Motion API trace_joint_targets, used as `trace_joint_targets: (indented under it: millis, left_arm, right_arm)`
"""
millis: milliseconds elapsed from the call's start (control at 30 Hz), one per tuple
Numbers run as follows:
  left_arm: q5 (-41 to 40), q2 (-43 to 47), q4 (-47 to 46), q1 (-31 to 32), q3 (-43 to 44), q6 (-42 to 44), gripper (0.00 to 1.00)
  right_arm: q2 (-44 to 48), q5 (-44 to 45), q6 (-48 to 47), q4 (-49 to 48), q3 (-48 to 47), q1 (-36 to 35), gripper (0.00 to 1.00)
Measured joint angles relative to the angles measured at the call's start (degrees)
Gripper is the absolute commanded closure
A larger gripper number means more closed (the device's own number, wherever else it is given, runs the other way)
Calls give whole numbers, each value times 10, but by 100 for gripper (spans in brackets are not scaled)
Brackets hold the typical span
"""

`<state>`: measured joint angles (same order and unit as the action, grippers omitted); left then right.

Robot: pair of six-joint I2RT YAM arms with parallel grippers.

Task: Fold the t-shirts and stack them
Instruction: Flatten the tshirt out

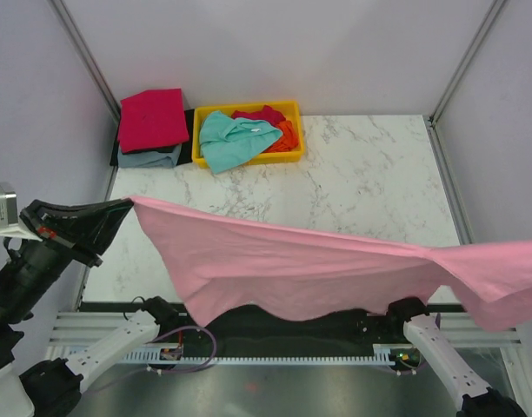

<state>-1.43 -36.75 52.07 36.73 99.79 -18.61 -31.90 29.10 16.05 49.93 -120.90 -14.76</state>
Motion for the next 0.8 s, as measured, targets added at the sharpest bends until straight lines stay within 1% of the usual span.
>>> trace_joint_targets:
  millis: [133,233,300,400,467,567,667,767,800]
  left_arm:
    - [-23,-26,2,0,11,3,98]
    - [-60,-81,4,0,3,3,98]
    - [-86,-129,3,0,-13,2,98]
    - [-115,-202,-11,-11,-71,3,98]
    - [-102,-250,-28,-47,-125,3,98]
    - [-51,-318,-69,-150,-220,2,98]
    - [-32,-395,-106,-230,-264,2,98]
    - [-8,-489,-148,-261,-259,2,98]
    - [1,-528,-153,-266,-245,2,98]
  right_arm:
    - [-47,3,-1,-16,14,0,100]
    - [-111,39,-5,-41,72,0,100]
    - [-168,64,-5,-70,146,0,100]
    - [-263,75,-7,-115,269,0,100]
    - [-341,72,-7,-136,342,1,100]
    - [-469,50,-3,-162,400,20,100]
    - [-580,26,9,-195,404,50,100]
    - [-680,9,17,-215,368,70,100]
    - [-721,1,19,-223,346,76,100]
